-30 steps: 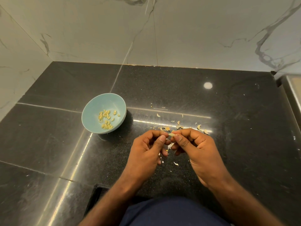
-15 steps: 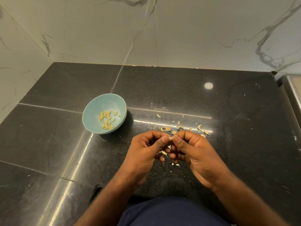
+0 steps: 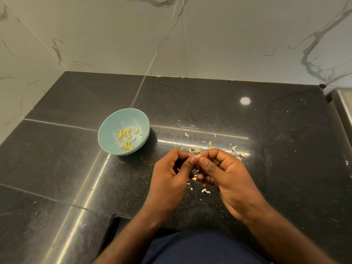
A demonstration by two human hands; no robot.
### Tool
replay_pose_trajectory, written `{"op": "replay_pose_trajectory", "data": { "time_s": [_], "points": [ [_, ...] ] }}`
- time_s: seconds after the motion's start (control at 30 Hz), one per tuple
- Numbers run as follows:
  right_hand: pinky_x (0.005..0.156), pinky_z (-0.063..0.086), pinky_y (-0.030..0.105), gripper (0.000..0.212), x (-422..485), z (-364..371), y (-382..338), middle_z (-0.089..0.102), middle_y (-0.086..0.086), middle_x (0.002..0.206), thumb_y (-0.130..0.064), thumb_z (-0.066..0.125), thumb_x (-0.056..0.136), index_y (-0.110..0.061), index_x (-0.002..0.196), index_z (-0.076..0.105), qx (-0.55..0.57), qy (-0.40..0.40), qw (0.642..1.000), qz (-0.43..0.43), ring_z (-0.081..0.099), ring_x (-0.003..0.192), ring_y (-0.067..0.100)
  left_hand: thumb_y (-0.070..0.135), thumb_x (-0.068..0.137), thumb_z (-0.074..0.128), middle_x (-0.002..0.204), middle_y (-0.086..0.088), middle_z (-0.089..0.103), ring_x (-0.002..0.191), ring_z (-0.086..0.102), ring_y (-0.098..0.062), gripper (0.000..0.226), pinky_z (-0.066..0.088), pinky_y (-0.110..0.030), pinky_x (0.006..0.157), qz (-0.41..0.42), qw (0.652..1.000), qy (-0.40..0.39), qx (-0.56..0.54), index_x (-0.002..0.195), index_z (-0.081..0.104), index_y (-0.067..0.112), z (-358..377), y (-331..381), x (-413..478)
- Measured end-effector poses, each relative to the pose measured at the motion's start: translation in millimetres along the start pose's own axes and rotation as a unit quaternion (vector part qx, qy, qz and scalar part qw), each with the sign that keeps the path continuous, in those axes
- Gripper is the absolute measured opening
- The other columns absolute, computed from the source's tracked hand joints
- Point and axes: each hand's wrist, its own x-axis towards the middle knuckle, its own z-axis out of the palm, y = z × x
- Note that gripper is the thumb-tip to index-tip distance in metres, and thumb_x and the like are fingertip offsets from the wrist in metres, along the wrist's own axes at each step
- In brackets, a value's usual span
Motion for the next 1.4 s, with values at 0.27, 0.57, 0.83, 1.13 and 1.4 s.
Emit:
{"op": "replay_pose_trajectory", "data": {
  "time_s": [0.27, 0.57, 0.83, 1.13, 1.4],
  "points": [
    [0.064, 0.051, 0.019, 0.008, 1.5, -9.7, -4.3, 0.068, -0.004, 0.08, -0.01, 0.063, 0.094, -0.016, 0.092, 0.067, -0.267, -0.024, 0.953, -0.138, 0.065, 0.074, 0.01, 0.031, 0.087, 0.062, 0.071, 0.001, 0.069, 0.062, 0.062, -0.009, 0.018, 0.047, -0.018, 0.052, -0.044, 0.997, -0.032, -0.049, 0.091, 0.068, 0.014, -3.3, 0.5, -3.7],
    [0.065, 0.043, 0.015, 0.014, 12.5, -24.0, -13.0, 0.06, -0.017, 0.08, -0.006, 0.065, 0.094, -0.02, 0.092, 0.065, -0.491, -0.024, 0.84, -0.229, 0.057, 0.079, 0.003, 0.032, 0.088, 0.056, 0.068, 0.0, 0.065, 0.056, 0.057, -0.01, 0.031, 0.041, -0.018, 0.044, -0.084, 0.991, -0.034, -0.095, 0.091, 0.062, 0.002, -6.4, -2.2, -5.0],
    [0.083, 0.055, 0.016, 0.053, 10.6, -22.4, -23.8, 0.072, -0.02, 0.107, -0.004, 0.067, 0.093, -0.046, 0.125, 0.061, -0.379, 0.053, 0.908, -0.17, 0.068, 0.097, -0.003, 0.039, 0.09, 0.048, 0.072, -0.001, 0.063, 0.059, 0.055, -0.011, 0.033, 0.038, -0.019, 0.045, -0.131, 0.983, -0.017, -0.124, 0.088, 0.062, 0.009, -9.9, -3.7, -6.5],
    [0.068, 0.06, 0.034, 0.017, 2.8, -0.6, -12.9, 0.073, -0.006, 0.084, -0.04, 0.07, 0.084, -0.03, 0.097, 0.071, -0.347, -0.043, 0.931, -0.101, 0.07, 0.076, 0.011, 0.032, 0.097, 0.05, 0.069, 0.0, 0.062, 0.059, 0.056, -0.01, 0.026, 0.047, -0.019, 0.054, -0.069, 0.998, -0.007, -0.006, 0.087, 0.064, 0.013, -8.2, -9.5, -11.3],
    [0.059, 0.051, 0.044, 0.028, 4.9, 12.8, 2.5, 0.058, 0.007, 0.069, -0.027, 0.041, 0.106, -0.015, 0.084, 0.052, -0.408, -0.097, 0.906, -0.056, 0.056, 0.061, 0.024, 0.03, 0.1, 0.049, 0.069, 0.01, 0.05, 0.058, 0.047, -0.014, 0.025, 0.042, -0.033, 0.051, 0.106, 0.972, 0.039, 0.208, 0.081, 0.055, 0.015, -11.1, -27.4, -20.5]
  ]
}}
